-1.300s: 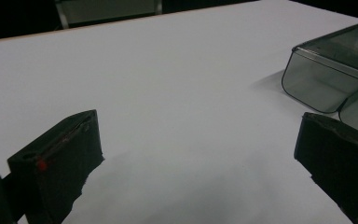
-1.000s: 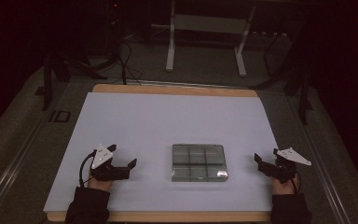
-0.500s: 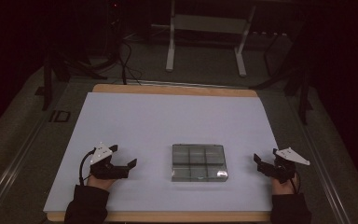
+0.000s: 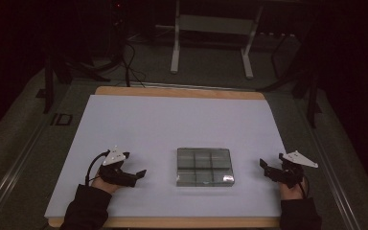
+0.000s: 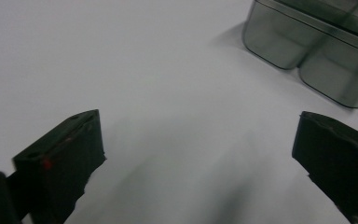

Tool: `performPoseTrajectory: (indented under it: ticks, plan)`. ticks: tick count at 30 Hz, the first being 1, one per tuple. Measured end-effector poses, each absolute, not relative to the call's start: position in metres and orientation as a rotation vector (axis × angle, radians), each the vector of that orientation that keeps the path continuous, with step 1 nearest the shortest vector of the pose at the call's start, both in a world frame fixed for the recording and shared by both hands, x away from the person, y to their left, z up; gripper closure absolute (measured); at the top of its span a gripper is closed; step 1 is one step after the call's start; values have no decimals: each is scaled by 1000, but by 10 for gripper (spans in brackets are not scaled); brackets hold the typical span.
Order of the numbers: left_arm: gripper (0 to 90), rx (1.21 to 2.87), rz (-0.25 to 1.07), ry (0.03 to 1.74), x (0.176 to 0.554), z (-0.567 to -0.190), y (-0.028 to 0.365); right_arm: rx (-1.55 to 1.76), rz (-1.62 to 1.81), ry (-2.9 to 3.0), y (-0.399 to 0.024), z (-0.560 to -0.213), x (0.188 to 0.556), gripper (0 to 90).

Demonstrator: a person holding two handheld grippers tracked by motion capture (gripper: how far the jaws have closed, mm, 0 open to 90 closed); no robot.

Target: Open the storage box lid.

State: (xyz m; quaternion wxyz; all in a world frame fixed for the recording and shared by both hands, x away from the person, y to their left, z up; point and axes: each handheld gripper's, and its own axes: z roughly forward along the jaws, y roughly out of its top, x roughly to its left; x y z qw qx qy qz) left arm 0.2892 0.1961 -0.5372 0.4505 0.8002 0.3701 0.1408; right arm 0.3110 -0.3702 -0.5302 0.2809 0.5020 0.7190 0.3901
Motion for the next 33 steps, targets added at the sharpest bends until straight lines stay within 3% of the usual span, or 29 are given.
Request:
performPoseTrajectory:
  ticks: [9, 13, 19, 27, 33]
  plan:
    - [64, 1999, 344, 938, 284, -533, 174, 1279, 1079, 2038, -357, -530, 309, 144]
    - [97, 2025, 328, 936, 281, -535, 160, 1230, 1059, 2098, -348, -532, 309, 199]
    - [264, 2059, 329, 934, 278, -536, 142, 1169, 1098, 2227, -336, -533, 307, 351]
    - [634, 2040, 299, 960, 277, -538, 127, 1056, 1175, 2329, -321, -533, 301, 608]
    - [783, 2038, 298, 951, 274, -537, 120, 955, 1223, 2348, -306, -531, 291, 837]
